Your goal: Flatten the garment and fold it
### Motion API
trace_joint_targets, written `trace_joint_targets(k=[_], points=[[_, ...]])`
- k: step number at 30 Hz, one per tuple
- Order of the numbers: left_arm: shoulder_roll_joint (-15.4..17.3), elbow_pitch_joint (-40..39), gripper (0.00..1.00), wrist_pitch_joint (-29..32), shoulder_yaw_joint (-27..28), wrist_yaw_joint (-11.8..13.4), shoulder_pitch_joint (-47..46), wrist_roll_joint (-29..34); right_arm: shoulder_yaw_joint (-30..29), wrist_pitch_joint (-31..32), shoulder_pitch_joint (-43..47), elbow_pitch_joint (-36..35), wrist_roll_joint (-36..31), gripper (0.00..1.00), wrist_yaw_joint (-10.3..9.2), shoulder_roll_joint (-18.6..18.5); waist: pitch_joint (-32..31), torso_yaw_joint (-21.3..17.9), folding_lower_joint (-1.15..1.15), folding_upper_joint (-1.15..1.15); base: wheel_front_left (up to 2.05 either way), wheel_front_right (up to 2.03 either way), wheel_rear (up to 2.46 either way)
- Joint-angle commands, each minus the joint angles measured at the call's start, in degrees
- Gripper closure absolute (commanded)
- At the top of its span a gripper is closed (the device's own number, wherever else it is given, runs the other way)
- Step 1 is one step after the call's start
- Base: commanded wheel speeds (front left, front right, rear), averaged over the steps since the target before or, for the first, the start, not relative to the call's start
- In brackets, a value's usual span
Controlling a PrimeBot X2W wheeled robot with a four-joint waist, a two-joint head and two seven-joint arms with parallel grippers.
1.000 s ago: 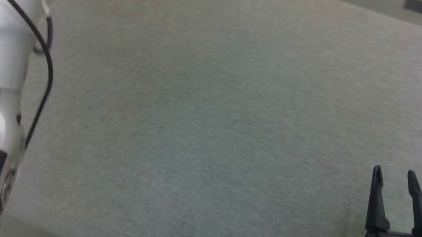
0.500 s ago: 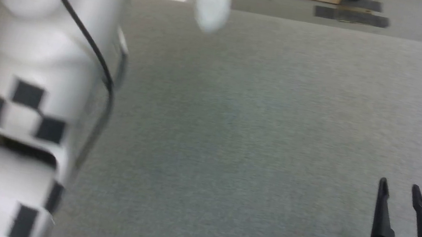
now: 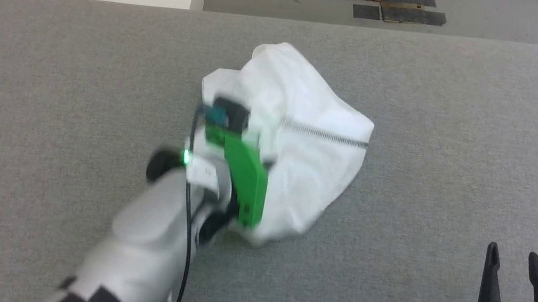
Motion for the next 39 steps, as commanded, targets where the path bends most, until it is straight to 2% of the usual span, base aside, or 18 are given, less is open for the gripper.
trace_joint_targets(k=[1,5,6,7,10,16,18,20,25,30,32,33,34,39], points=[[-0.1,0.5,1.00,2.5,-1.3,0.6,2.4,-1.9,0.3,-0.3,0.2,-0.1,0.5,0.00,-0.08,0.0,0.0,0.0,0.00,0.00,0.00,0.00,0.00],[-0.1,0.7,1.00,13.6,-6.3,3.9,6.9,-6.7,0.7,-0.3,0.1,0.3,0.5,0.00,-0.08,0.0,-0.2,0.7,0.00,0.00,0.00,0.00,0.00],[-0.1,0.4,0.78,14.9,-6.8,4.3,7.2,-7.4,0.8,-0.3,0.1,0.3,0.6,0.00,-0.08,0.0,-0.3,0.8,0.00,0.00,0.00,0.00,0.00],[-0.1,-0.6,0.00,16.0,-7.1,4.8,7.5,-8.6,0.8,-0.3,0.1,0.4,0.6,0.00,-0.08,0.0,-0.5,1.1,0.00,0.00,0.00,0.00,0.00],[-0.1,-7.2,0.00,14.6,-3.2,6.7,8.3,-16.1,0.7,-0.3,0.8,0.5,0.6,0.00,-0.08,0.0,-1.9,2.8,0.00,0.00,0.00,0.00,0.00],[1.3,-15.6,0.00,11.7,4.4,7.9,8.2,-21.8,0.3,-0.3,1.9,0.7,0.4,0.00,-0.08,0.0,-3.9,5.7,0.00,0.00,0.00,0.00,0.00],[2.2,-18.3,0.00,10.1,7.1,8.2,8.3,-23.2,0.2,-0.3,2.1,0.9,0.4,0.00,-0.08,0.0,-4.6,6.5,0.00,0.00,0.00,0.00,0.00],[4.3,-21.5,0.00,6.0,10.4,9.1,8.6,-22.9,0.3,-0.3,2.3,1.0,0.5,0.00,-0.08,0.0,-5.1,7.4,0.00,0.00,0.00,0.00,0.00],[9.2,-25.5,0.00,-7.8,16.6,9.9,11.8,-18.8,1.0,-0.3,2.1,1.8,0.4,0.00,-0.08,0.0,-6.2,8.6,0.00,0.00,0.00,0.00,0.00],[13.5,-27.1,0.00,-21.1,18.5,10.3,17.5,-11.6,1.7,-0.2,1.5,3.0,0.4,0.00,-0.08,0.0,-6.8,9.0,0.00,0.00,0.00,0.00,0.00],[14.6,-27.9,0.00,-24.4,18.6,10.5,19.7,-8.5,2.0,0.0,1.3,3.3,0.5,0.00,-0.08,0.0,-7.0,9.0,0.00,0.00,0.00,0.00,0.00],[14.8,-30.5,0.00,-26.3,19.7,11.9,25.6,-1.2,2.3,2.1,1.1,4.2,0.8,0.00,-0.08,0.0,-6.9,9.1,0.00,0.00,0.00,0.00,0.00],[14.4,-32.1,0.00,-26.4,20.6,12.2,27.3,1.5,2.2,2.7,1.1,4.3,0.8,0.00,-0.08,0.0,-6.8,9.1,0.00,0.00,0.00,0.00,0.00],[8.8,-38.2,0.00,-26.4,26.1,12.5,35.7,8.6,2.7,6.6,1.0,4.7,1.3,0.00,-0.08,0.0,-6.0,9.1,0.00,0.00,0.00,0.00,0.00]])
